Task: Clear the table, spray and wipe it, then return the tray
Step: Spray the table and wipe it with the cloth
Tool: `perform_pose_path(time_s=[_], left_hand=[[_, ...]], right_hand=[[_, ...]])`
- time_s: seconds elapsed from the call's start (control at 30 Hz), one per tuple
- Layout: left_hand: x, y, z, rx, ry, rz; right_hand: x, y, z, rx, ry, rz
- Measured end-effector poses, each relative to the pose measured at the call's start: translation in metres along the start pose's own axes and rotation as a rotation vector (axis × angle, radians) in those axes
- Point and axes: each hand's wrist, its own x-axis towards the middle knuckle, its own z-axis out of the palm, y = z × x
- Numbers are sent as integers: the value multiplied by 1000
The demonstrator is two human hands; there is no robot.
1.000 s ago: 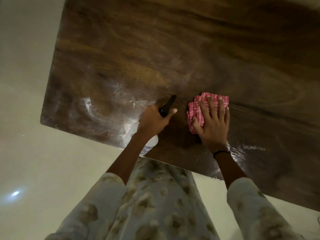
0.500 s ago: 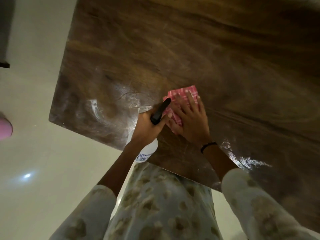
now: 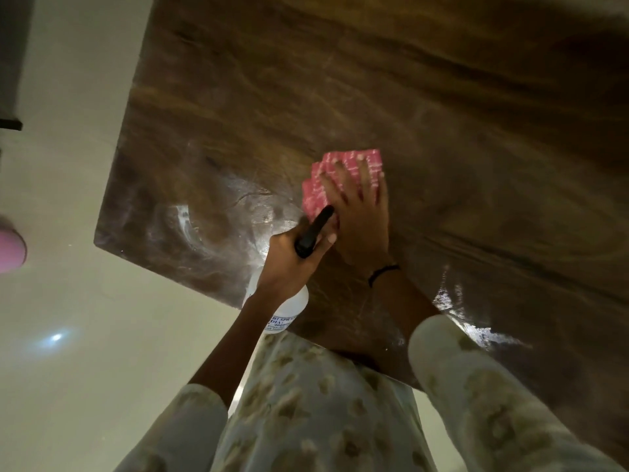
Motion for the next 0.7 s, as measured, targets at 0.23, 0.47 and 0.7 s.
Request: perform_pose_path(time_s=[0.23,0.47,0.7], left_hand=[[33,30,0,33,-41,4],[103,93,29,131,-119,82],[141,116,41,211,-118,76]], right_hand=[[-48,79,-8,-49,7,-7],[-4,128,-36,4,99,330],[0,132,-36,-4,107,324]])
